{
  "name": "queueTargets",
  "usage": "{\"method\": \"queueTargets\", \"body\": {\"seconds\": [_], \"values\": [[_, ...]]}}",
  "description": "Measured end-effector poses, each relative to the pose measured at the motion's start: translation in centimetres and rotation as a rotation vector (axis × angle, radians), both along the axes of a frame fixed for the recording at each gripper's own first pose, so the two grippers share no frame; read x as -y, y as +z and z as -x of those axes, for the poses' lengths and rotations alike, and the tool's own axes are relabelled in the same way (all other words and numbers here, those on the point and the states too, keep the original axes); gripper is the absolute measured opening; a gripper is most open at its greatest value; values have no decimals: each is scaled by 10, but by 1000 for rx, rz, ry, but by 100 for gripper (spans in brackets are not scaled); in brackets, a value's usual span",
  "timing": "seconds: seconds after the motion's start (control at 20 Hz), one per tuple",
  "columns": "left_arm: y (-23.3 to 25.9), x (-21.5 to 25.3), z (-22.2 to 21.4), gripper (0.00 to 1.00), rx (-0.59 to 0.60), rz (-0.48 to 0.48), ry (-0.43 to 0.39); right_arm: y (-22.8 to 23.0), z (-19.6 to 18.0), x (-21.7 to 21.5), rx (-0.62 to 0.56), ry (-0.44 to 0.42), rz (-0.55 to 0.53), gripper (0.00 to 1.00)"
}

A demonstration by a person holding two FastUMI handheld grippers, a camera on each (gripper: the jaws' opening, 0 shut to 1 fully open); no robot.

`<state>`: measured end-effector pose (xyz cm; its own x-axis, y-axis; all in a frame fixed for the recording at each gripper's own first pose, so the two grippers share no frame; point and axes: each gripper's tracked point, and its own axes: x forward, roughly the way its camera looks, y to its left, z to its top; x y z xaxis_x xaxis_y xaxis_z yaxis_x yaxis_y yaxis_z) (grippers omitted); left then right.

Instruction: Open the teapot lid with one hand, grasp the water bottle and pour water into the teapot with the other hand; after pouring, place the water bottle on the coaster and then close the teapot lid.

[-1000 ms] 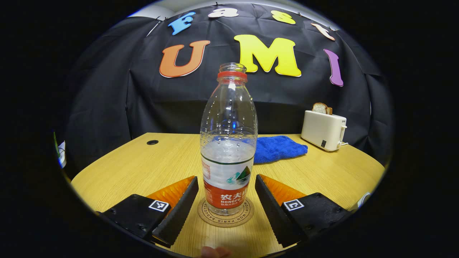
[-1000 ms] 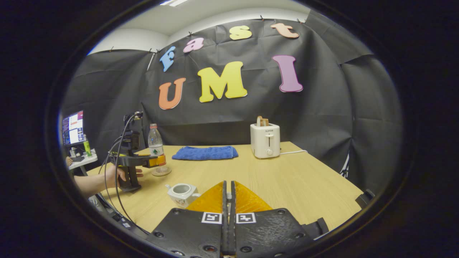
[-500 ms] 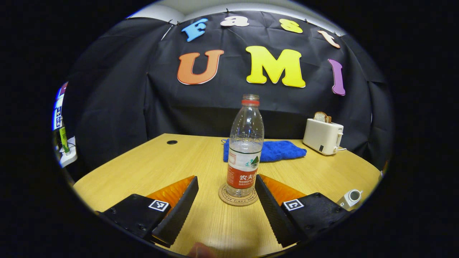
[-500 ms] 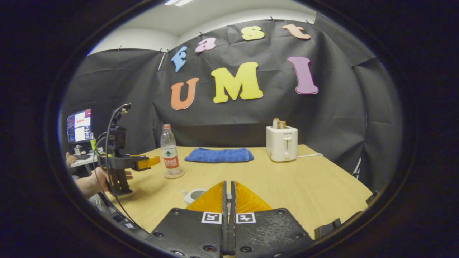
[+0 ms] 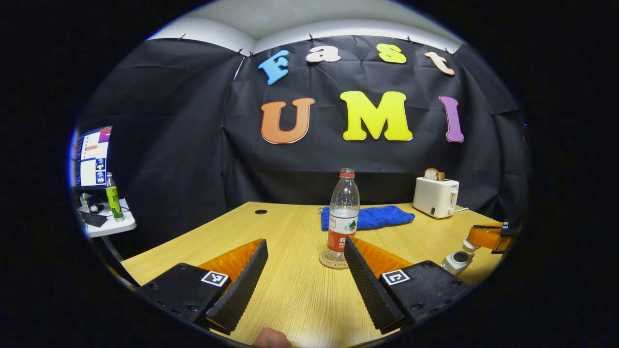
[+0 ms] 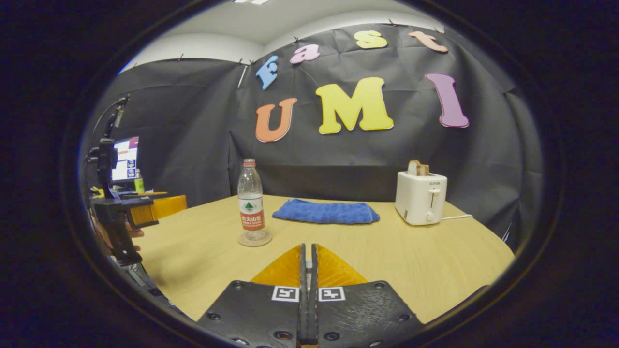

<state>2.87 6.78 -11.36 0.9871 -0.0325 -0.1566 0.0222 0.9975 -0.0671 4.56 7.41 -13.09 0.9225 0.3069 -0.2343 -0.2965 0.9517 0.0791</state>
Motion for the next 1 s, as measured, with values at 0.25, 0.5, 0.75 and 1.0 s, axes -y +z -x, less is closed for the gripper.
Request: {"method": "queueTargets", "body": {"seconds": [0.25,0.5,0.75,1.0], "values": [[8,0,12,99,18,6,3,-14,-3,-7,-18,18,14,0],[17,10,16,99,42,-12,-4,-19,2,-5,-9,9,27,0],[24,17,18,99,39,-19,-16,-25,4,-1,-16,-9,32,0],[45,36,18,99,62,-15,-33,13,13,10,44,-56,-17,26]]}}
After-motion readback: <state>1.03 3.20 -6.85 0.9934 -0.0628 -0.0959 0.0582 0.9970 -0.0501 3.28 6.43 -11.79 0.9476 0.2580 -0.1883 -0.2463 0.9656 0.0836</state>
